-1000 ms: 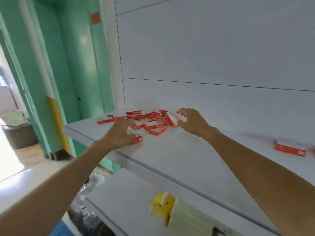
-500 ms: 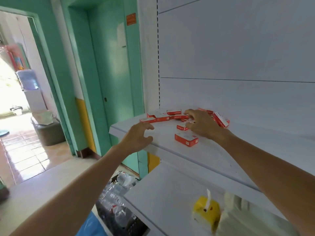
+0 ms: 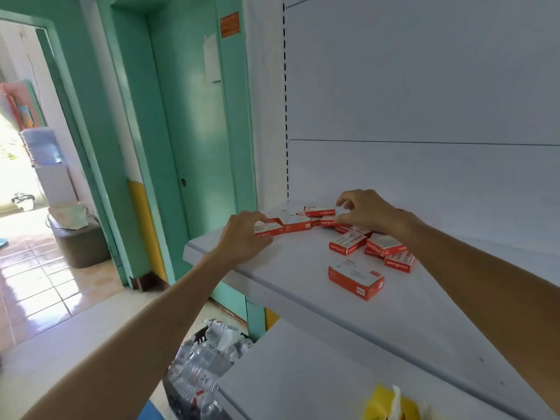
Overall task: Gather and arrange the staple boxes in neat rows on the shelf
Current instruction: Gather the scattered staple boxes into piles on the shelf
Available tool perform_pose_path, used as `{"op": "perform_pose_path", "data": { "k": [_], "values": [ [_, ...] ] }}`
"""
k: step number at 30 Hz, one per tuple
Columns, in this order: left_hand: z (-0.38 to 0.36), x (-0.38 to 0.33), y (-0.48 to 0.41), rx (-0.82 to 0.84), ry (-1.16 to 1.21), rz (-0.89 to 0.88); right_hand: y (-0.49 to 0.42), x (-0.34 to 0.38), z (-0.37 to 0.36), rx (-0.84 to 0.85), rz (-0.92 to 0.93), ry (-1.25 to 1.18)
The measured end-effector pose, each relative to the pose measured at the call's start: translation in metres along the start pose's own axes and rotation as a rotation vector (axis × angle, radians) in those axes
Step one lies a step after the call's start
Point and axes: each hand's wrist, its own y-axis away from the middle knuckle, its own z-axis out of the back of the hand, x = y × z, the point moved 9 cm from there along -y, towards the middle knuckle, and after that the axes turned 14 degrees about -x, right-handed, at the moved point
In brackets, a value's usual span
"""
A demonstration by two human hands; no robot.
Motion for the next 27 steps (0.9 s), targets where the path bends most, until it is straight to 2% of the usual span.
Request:
{"op": "perform_pose_path", "data": {
  "k": [10, 17, 22, 27],
  "values": [
    [-0.047, 0.015, -0.032, 0.156, -0.032, 0.063, -0.027, -0.019, -0.043, 0.085, 0.011, 0.14],
    [-0.047, 0.024, -0.036, 0.136, -0.035, 0.074, -0.032, -0.014, -0.042, 0.068, 0.023, 0.179],
    [-0.03, 0.017, -0.03, 0.135, 0.002, -0.017, -0.026, 0.008, -0.036, -0.009, 0.094, 0.247],
    [-0.003, -0.019, -0.019, 0.169, 0.056, -0.141, 0.001, 0.017, -0.004, -0.069, 0.046, 0.206]
  ]
}}
